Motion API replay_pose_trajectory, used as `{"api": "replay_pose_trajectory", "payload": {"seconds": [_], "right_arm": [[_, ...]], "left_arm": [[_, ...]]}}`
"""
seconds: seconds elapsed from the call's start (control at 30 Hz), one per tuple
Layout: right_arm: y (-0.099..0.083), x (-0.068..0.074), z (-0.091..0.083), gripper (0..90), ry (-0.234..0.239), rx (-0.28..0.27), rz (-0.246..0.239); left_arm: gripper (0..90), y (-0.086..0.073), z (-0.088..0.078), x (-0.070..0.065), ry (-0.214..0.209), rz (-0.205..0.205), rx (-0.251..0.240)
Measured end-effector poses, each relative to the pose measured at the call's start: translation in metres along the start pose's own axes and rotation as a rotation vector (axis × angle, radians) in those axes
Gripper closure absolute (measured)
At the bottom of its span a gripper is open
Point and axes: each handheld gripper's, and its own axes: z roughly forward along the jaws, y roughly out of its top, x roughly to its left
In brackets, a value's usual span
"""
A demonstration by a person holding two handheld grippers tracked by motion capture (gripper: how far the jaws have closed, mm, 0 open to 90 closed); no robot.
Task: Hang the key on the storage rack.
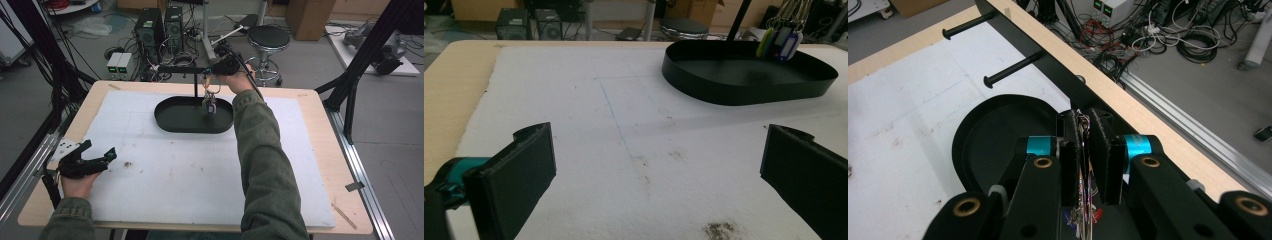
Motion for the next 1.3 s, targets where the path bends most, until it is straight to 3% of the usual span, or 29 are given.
{"api": "replay_pose_trajectory", "payload": {"seconds": [0.17, 0.37, 0.5, 0.57, 0.87, 1.07, 1.13, 1.2, 1.3], "right_arm": [[0.001, -0.001, -0.003, 78.6, 0.022, -0.036, 0.042], [0.000, -0.001, -0.008, 72.8, 0.023, -0.023, 0.049], [0.000, 0.001, -0.010, 60.0, 0.042, -0.026, 0.059], [0.000, 0.005, -0.011, 48.9, 0.023, -0.018, 0.051], [0.001, 0.011, -0.020, 20.3, -0.040, -0.016, 0.077], [-0.004, 0.009, -0.027, 9.6, -0.085, 0.019, 0.091], [-0.008, 0.007, -0.028, 0.8, -0.103, 0.038, 0.092], [-0.011, 0.007, -0.029, 0.4, -0.122, 0.047, 0.092], [-0.017, 0.005, -0.034, 0.4, -0.111, 0.043, 0.106]], "left_arm": [[1.7, 0.000, 0.000, 0.000, 0.000, -0.003, -0.002], [1.8, 0.000, 0.000, 0.000, 0.000, -0.003, -0.005], [1.7, 0.000, 0.000, 0.000, -0.001, -0.001, -0.002], [1.7, 0.000, 0.000, 0.000, -0.002, -0.003, -0.004], [1.7, 0.000, 0.000, -0.001, -0.002, -0.001, -0.003], [1.7, 0.000, 0.000, 0.000, -0.002, 0.001, -0.001], [1.8, 0.000, 0.000, 0.000, -0.001, 0.000, 0.000], [1.8, 0.000, 0.000, -0.001, -0.001, 0.001, 0.002], [1.8, 0.000, 0.001, -0.001, 0.001, 0.004, 0.004]]}}
